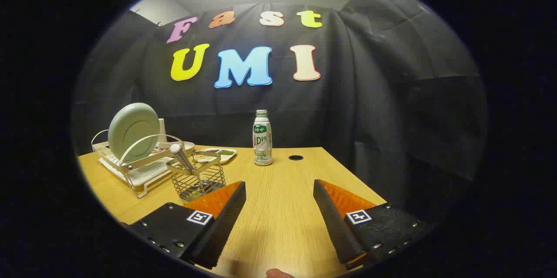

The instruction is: Take the plate from the dish rack, then take the spoon from the basket and place it into the plate.

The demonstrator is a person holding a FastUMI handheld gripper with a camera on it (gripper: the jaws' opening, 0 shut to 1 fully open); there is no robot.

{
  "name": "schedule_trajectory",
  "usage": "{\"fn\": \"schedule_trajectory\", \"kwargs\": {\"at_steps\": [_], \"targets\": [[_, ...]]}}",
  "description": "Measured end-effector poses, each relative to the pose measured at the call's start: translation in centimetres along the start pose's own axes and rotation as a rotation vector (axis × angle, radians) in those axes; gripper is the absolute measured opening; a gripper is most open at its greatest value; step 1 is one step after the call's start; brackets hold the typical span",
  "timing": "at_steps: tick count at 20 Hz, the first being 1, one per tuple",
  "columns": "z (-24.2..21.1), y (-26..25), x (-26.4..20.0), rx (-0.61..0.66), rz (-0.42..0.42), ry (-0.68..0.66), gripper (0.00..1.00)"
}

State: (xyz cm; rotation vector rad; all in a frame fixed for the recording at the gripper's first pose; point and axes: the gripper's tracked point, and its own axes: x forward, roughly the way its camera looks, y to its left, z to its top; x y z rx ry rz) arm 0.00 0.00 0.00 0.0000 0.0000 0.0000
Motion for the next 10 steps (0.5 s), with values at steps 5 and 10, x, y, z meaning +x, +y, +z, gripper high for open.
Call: {"fn": "schedule_trajectory", "kwargs": {"at_steps": [5,10], "targets": [[4.1,0.0,3.9,-0.033,0.001,-0.056,0.96],[12.4,1.4,0.9,-0.018,0.015,-0.129,0.96]]}}
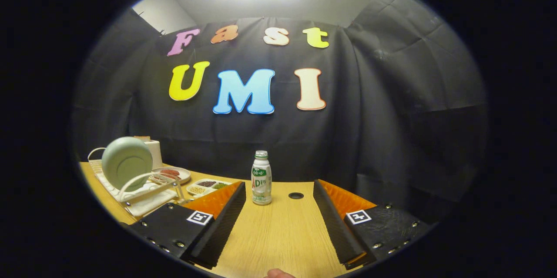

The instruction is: Take the plate from the dish rack, then take the spoon from the basket and place it into the plate.

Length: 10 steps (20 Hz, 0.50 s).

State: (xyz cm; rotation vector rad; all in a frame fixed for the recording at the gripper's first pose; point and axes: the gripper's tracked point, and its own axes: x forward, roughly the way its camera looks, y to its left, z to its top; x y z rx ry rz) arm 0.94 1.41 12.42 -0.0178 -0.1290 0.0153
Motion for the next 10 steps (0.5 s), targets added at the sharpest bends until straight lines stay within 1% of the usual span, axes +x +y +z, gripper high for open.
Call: {"fn": "schedule_trajectory", "kwargs": {"at_steps": [1,4,6,8,10], "targets": [[1.8,0.7,-0.4,0.018,0.003,-0.003,0.96],[6.8,3.3,-1.7,0.008,0.021,-0.006,0.96],[10.4,5.7,-2.4,0.007,0.025,-0.023,0.96],[13.0,8.7,-3.1,0.027,0.046,-0.034,0.96],[14.5,10.2,-3.0,0.028,0.013,-0.019,0.96]]}}
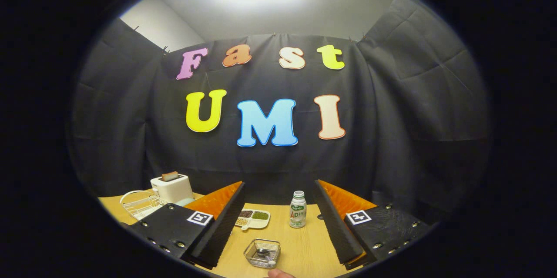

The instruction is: Take the plate from the dish rack, then take the spoon from the basket and place it into the plate.

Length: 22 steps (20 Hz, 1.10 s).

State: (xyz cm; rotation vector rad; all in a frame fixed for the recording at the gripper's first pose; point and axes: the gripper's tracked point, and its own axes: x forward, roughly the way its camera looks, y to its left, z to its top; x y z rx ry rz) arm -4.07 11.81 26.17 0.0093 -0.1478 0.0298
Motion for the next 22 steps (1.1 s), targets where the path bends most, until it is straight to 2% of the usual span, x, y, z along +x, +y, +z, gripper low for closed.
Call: {"fn": "schedule_trajectory", "kwargs": {"at_steps": [6,8,11,14,17,22], "targets": [[3.8,5.7,0.0,0.002,-0.026,-0.007,0.96],[4.8,8.3,0.4,0.0,0.007,-0.017,0.96],[5.6,10.0,0.9,-0.012,-0.002,-0.022,0.96],[6.1,12.4,1.7,-0.021,0.024,-0.028,0.96],[5.4,14.3,2.6,0.01,0.05,0.027,0.96],[1.8,16.3,4.7,0.054,0.066,0.269,0.96]]}}
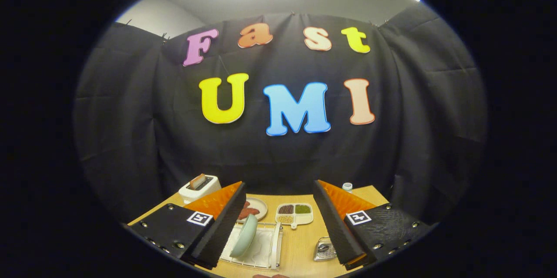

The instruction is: Take the plate from the dish rack, then take the spoon from the basket and place it into the plate.

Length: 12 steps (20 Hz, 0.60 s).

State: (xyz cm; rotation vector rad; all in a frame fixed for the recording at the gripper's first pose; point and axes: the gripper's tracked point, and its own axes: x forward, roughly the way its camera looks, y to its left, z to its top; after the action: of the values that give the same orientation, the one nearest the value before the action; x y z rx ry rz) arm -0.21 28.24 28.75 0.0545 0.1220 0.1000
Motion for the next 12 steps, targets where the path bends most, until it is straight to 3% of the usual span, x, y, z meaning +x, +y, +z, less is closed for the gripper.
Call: {"fn": "schedule_trajectory", "kwargs": {"at_steps": [8,12], "targets": [[-4.1,3.7,3.7,0.085,0.091,0.281,0.96],[-5.6,4.3,5.2,0.056,0.068,0.378,0.96]]}}
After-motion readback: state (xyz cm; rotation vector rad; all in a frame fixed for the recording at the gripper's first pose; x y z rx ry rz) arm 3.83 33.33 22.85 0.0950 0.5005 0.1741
